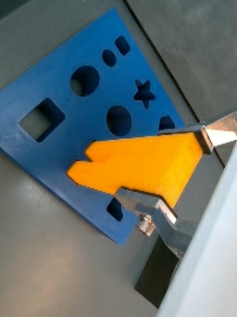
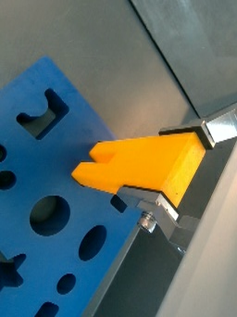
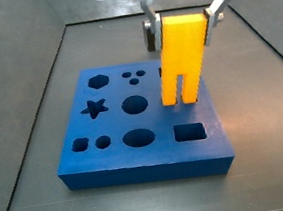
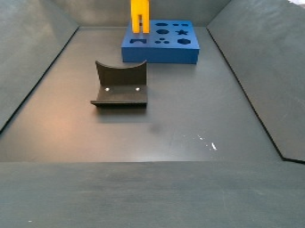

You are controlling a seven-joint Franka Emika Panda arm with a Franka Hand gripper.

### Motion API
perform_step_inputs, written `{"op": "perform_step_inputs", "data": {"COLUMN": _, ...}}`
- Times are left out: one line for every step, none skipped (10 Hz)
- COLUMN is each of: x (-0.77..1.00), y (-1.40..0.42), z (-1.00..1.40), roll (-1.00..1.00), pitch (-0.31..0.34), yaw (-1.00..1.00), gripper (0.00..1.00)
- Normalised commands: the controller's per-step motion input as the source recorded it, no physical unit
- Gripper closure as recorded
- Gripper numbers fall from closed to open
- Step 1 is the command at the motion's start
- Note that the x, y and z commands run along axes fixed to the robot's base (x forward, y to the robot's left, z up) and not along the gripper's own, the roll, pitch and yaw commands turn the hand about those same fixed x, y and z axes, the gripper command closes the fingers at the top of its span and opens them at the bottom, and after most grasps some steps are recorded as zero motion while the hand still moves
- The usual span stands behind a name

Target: Insert the double-square object.

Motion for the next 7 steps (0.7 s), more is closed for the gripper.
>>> {"op": "perform_step_inputs", "data": {"x": 0.06, "y": -0.06, "z": -0.54, "roll": 0.15, "pitch": 0.0, "yaw": 0.0, "gripper": 1.0}}
{"op": "perform_step_inputs", "data": {"x": 0.07, "y": -0.05, "z": -0.56, "roll": 0.15, "pitch": 0.0, "yaw": 0.0, "gripper": 1.0}}
{"op": "perform_step_inputs", "data": {"x": 0.11, "y": -0.05, "z": -0.6, "roll": 0.13, "pitch": 0.0, "yaw": 0.0, "gripper": 1.0}}
{"op": "perform_step_inputs", "data": {"x": 0.14, "y": -0.03, "z": -0.64, "roll": 0.1, "pitch": 0.0, "yaw": 0.0, "gripper": 1.0}}
{"op": "perform_step_inputs", "data": {"x": 0.14, "y": 0.0, "z": -0.64, "roll": 0.1, "pitch": 0.0, "yaw": 0.0, "gripper": 1.0}}
{"op": "perform_step_inputs", "data": {"x": 0.15, "y": 0.0, "z": -0.33, "roll": 0.06, "pitch": 0.0, "yaw": 0.0, "gripper": 1.0}}
{"op": "perform_step_inputs", "data": {"x": 0.0, "y": 0.0, "z": 0.0, "roll": 0.0, "pitch": 0.0, "yaw": 0.0, "gripper": 1.0}}
